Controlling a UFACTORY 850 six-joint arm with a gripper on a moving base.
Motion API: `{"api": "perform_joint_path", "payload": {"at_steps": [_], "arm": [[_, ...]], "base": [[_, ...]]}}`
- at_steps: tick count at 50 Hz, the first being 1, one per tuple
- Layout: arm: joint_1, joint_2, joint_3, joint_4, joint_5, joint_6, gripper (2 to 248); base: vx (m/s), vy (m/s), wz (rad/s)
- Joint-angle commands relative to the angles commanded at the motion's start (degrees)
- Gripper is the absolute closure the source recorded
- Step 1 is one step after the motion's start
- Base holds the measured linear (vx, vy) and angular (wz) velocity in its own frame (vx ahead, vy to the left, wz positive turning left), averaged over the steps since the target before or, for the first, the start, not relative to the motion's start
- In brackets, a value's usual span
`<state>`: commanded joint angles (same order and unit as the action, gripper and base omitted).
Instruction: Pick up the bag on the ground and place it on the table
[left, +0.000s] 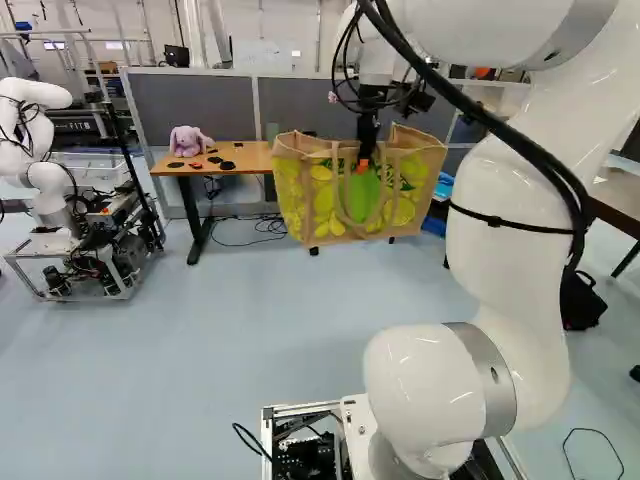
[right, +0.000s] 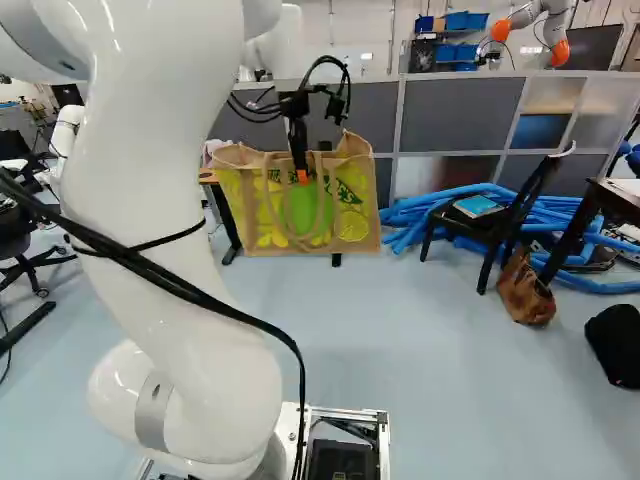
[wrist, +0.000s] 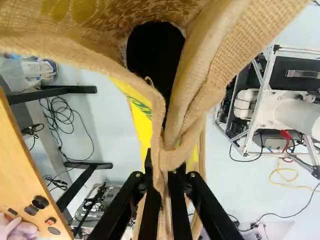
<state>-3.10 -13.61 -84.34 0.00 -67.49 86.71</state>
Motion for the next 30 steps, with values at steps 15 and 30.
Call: {"api": "perform_joint_path", "payload": {"at_steps": [15,30], "arm": [[0.0,1.1,-1.6,0.0,0.0,0.0,227],[0.1,1.8,-3.6,0.0,0.0,0.0,227]], "base": [[0.000,0.000,0.000],[0.000,0.000,0.000]]}}
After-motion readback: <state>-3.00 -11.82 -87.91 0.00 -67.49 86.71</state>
